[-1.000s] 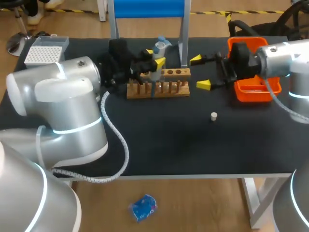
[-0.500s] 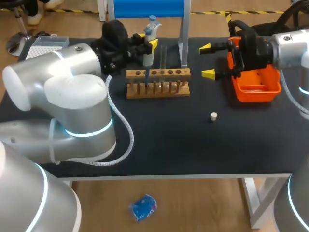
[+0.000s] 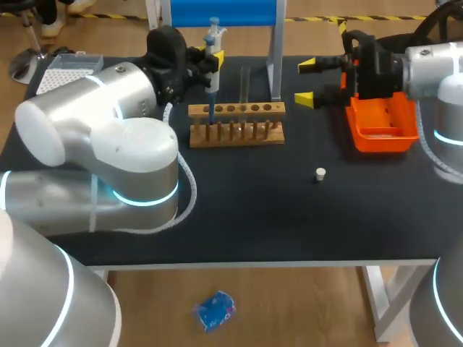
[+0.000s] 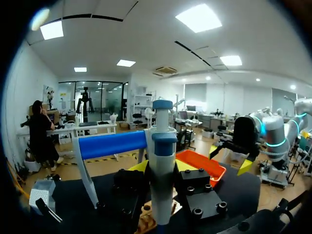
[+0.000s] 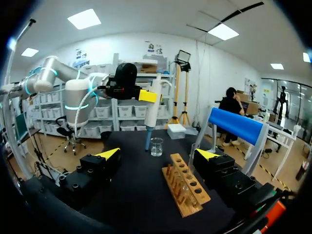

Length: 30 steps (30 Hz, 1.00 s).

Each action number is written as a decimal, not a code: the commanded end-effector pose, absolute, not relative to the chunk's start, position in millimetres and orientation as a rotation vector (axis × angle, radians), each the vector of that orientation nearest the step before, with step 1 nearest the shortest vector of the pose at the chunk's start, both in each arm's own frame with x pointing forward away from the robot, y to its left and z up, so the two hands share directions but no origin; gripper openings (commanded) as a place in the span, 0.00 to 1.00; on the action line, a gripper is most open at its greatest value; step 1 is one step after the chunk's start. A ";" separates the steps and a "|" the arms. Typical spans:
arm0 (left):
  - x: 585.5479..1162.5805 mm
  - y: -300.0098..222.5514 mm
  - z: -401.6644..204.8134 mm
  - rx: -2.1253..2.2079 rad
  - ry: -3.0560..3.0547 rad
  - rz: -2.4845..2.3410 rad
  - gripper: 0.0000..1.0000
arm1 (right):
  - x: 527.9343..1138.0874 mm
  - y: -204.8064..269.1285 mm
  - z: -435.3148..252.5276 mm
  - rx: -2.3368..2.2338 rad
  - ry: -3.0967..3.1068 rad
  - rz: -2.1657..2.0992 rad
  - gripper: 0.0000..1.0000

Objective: Invert the test tube, pick up the pipette, mount the tip to pipette, aspirate from beaker and dispense into the tube, eject the tip, return the pipette, and cap with the stopper.

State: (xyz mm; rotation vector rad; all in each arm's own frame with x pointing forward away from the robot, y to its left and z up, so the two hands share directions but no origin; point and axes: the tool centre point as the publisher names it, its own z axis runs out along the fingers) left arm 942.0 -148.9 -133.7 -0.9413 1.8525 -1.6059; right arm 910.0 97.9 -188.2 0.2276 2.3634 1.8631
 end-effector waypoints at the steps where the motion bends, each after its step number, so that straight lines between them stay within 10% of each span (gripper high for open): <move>1: 978.6 -164.6 -129.6 -1.060 1.864 -1.504 0.00 | 923.2 115.7 -187.0 0.325 2.368 1.798 1.00; 30: 1096.2 -117.7 -161.0 -1.449 1.796 -1.243 0.00 | 1060.9 182.7 -188.7 0.606 2.434 1.623 1.00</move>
